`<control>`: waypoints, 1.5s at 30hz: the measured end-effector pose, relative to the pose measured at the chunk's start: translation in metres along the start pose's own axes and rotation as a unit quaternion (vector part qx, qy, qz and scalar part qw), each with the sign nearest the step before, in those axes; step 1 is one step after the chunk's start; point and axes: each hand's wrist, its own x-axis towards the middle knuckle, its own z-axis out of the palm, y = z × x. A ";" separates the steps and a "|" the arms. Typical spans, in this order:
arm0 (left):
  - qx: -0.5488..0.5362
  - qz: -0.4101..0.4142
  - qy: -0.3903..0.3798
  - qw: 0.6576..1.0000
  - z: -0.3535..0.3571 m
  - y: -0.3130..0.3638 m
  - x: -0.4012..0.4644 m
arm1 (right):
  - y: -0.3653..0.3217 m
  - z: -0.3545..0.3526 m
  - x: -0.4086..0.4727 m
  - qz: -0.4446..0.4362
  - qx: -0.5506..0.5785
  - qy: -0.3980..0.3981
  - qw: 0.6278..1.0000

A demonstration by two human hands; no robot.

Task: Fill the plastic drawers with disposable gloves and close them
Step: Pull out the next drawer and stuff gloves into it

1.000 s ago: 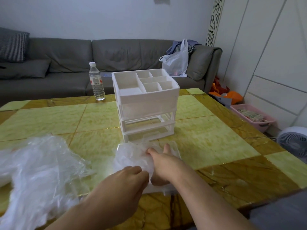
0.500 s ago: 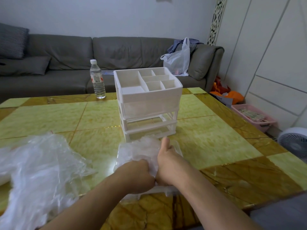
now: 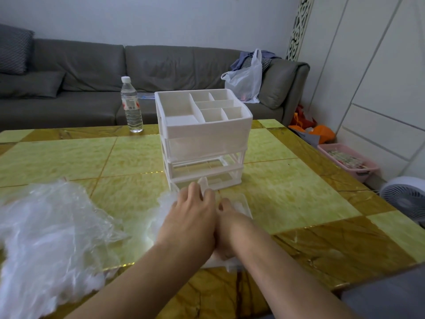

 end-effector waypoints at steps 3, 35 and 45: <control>-0.037 -0.047 -0.064 0.996 0.018 -0.012 0.019 | -0.001 0.000 0.003 0.002 -0.024 -0.047 0.999; -0.224 -0.188 0.225 0.929 -0.036 -0.137 -0.091 | -0.037 -0.034 -0.059 -0.011 0.090 0.299 0.950; -0.186 -0.396 0.021 0.899 -0.021 -0.252 -0.120 | -0.092 -0.003 -0.057 -0.137 0.103 0.369 0.914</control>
